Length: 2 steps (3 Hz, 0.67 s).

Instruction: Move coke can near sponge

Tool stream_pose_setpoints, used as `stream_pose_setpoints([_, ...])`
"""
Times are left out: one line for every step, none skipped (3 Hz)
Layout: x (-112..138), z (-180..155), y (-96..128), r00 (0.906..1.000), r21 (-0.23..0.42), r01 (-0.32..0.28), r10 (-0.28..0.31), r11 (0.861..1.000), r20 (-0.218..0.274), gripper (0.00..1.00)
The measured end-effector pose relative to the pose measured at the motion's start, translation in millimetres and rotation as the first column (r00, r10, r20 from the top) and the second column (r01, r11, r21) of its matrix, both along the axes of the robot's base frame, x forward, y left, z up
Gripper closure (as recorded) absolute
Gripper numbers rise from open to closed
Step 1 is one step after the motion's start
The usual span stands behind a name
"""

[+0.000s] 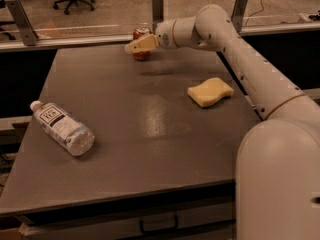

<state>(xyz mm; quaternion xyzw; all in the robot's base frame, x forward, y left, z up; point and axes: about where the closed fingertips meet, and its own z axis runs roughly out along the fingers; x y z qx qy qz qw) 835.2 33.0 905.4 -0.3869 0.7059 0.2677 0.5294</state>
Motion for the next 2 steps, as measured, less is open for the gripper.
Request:
stream_pose_setpoints([17.7,-1.2,8.2,0.9999,0.081,0.014,-0.015,0.997,0.008,0.18])
stream_pose_setpoints([26.5,-5.8,13.1,0.9997,0.12,0.022,-0.023,0.993,0.005,0.42])
